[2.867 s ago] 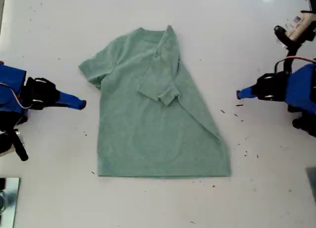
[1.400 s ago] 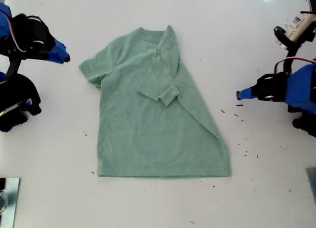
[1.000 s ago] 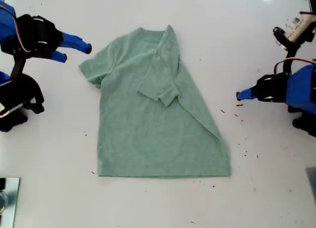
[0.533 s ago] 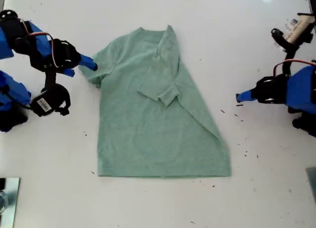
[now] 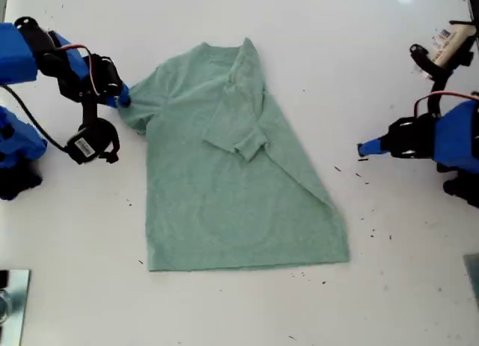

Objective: Fold t shirt

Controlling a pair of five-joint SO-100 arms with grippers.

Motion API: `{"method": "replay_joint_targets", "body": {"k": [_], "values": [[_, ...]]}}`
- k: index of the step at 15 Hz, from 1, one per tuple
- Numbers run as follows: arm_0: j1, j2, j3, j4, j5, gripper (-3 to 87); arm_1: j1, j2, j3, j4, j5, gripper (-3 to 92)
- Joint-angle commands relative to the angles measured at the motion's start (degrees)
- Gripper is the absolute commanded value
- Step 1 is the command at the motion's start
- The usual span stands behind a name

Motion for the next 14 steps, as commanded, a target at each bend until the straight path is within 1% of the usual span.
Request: {"method": "replay_joint_targets", "body": {"k": [1, 2, 5, 8, 10, 13, 14], "values": [[5.4, 8.2, -7.8, 6.0, -0.4, -0.2, -0.4, 0.0, 3.2, -1.1, -0.4, 2.5], [6.1, 10.8, -12.0, 8.6, -0.1, -0.2, -0.2, 0.0, 3.2, -1.1, -0.4, 2.5], [6.7, 17.0, -18.5, 8.9, 2.3, -0.3, -0.1, 0.0, 3.2, -1.1, -0.1, 2.5], [6.4, 16.1, -19.1, 6.9, 4.0, -0.3, -0.1, 0.0, 3.2, -1.1, 0.3, 2.5], [9.0, 16.5, -20.5, 3.7, 3.6, -0.3, -0.1, 0.0, 3.2, -1.1, 0.4, 2.5], [10.6, 14.8, -30.0, 3.6, 5.6, -0.3, -0.4, 0.0, 3.2, -1.1, 0.9, 2.5], [11.0, 11.4, -30.9, 2.5, 6.0, -0.3, -0.4, 0.0, 3.2, -1.1, 1.0, 2.5]]}}
